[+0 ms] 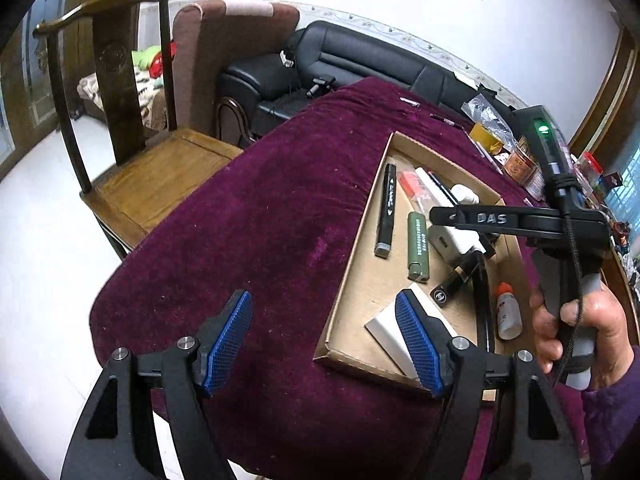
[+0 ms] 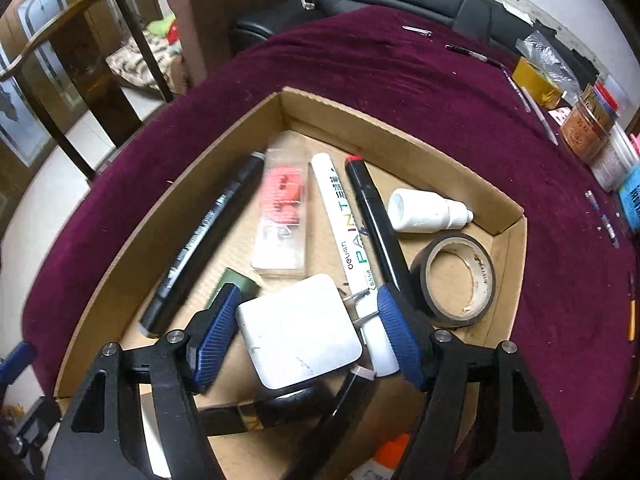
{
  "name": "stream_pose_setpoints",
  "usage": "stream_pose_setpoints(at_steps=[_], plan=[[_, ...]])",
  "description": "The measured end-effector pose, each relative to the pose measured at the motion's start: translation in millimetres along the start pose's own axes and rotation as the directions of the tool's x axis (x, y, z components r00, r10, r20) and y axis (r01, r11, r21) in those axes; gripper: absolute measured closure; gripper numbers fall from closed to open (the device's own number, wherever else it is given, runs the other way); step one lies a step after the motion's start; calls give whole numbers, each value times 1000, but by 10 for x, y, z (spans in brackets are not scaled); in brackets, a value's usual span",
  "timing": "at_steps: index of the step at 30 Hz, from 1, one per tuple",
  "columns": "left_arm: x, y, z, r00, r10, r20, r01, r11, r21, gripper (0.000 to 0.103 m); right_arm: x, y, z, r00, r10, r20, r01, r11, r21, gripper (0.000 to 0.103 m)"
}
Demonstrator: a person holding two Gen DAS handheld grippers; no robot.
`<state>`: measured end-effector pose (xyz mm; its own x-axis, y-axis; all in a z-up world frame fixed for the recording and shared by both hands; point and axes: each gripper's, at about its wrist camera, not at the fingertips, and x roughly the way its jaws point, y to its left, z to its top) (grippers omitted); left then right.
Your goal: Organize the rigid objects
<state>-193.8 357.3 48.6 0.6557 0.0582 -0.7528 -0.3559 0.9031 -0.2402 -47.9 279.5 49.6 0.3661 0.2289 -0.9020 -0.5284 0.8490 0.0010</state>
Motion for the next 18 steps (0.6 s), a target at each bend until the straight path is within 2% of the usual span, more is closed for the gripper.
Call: stream_pose_setpoints(at_steps=[3,5,7,10,14,18], plan=[[-87,-63,7,998,52,40,-52,999,16,32,-233,-63,-89,996,34,88,-36,999,19,31],[-140,-113,14,994,80,72,-82,996,29,31,-467,-91,-221,988,21,156,-22,1000,4,31],[-188,-174,12,990,95,102,-100,994,38,30,-689,-117,-392,973,-24,229,29,999,-18,30],[-253,-283,-3,988,80,135,-87,995,41,29,-947,-158,-659,942,-113,317,130,991,-31,28],[-345,-458,-27,981,64,184,-72,997,40,24,-1161,-332,-955,908,-207,363,220,975,5,25],[-433,-674,-55,976,56,208,-72,995,67,23,-1259,-559,-1136,907,-227,355,217,974,68,25]])
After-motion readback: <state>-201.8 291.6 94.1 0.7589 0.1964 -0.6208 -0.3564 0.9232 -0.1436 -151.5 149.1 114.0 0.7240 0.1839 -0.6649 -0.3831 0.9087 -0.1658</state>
